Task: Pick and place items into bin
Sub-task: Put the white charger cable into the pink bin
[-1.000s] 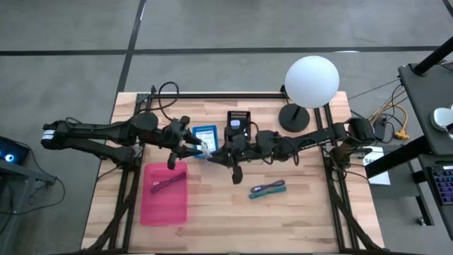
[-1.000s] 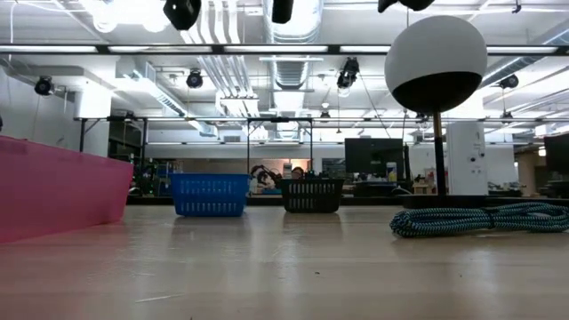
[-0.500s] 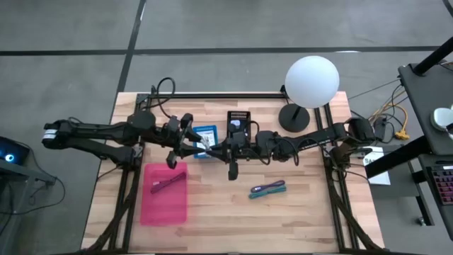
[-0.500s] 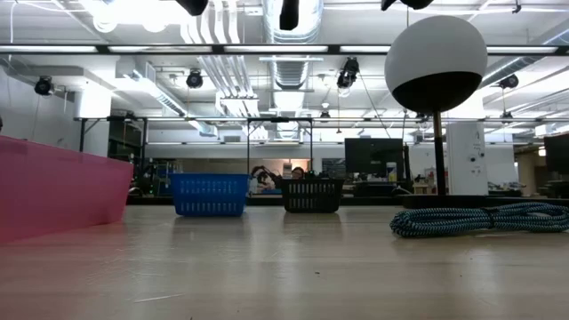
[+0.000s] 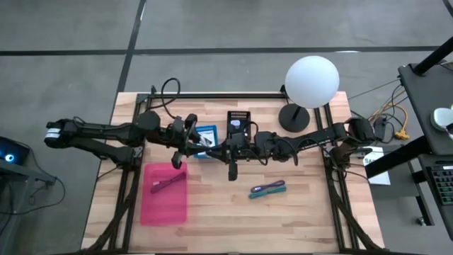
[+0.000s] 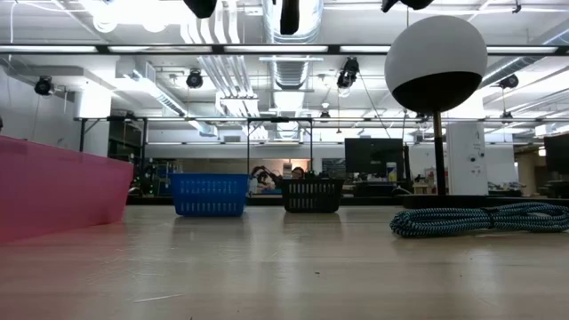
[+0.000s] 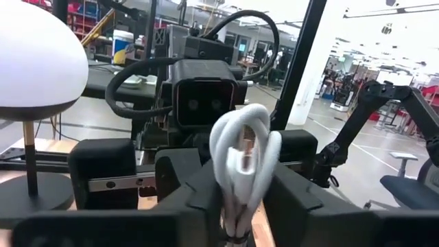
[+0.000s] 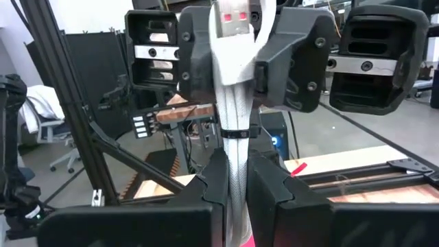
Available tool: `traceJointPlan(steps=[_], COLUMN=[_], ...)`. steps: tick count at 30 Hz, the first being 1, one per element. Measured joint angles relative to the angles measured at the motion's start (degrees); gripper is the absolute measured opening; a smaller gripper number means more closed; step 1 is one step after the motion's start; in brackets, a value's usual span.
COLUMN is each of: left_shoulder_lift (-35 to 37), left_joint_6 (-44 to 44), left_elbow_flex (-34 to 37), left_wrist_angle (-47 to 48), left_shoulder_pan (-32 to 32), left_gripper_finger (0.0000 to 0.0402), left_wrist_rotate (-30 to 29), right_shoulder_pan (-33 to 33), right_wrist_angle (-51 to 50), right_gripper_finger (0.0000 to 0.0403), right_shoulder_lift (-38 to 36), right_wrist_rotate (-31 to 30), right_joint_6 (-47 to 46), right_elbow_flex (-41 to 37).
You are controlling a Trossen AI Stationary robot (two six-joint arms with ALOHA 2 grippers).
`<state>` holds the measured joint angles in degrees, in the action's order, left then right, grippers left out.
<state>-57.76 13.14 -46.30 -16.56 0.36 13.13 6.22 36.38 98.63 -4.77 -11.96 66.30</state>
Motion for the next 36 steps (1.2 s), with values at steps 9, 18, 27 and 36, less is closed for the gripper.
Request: traceJointPlan(steps=[9, 18, 27, 36], left_shoulder_lift=[0.29, 3.26, 6.62, 4.94], left_joint_6=[1.47, 3.97, 12.28, 18.05], left_elbow_flex=[0.0, -0.59, -0.5, -0.52], left_wrist_angle=[0.25, 9.3, 36.29, 62.56], left_shoulder_pan=[0.0, -0.02, -0.04, -0.07], left_gripper_finger=[0.0016, 0.0017, 0.0017, 0.0017], left_wrist_rotate=[0.0, 0.11, 0.15, 0.31], right_shoulder_pan=[-0.02, 0.0, 0.0, 0.0], right_wrist_angle=[-0.38, -17.01, -36.15, -37.63], right_gripper_finger=[0.0034, 0.0123, 0.0173, 0.0178], right_shoulder_lift=[0.0, -0.9, -2.6, -2.75], right_wrist_rotate=[0.06, 0.59, 0.7, 0.7], right_joint_6=[0.11, -0.71, -1.53, -1.4], right_elbow_flex=[0.02, 0.04, 0.0, 0.02])
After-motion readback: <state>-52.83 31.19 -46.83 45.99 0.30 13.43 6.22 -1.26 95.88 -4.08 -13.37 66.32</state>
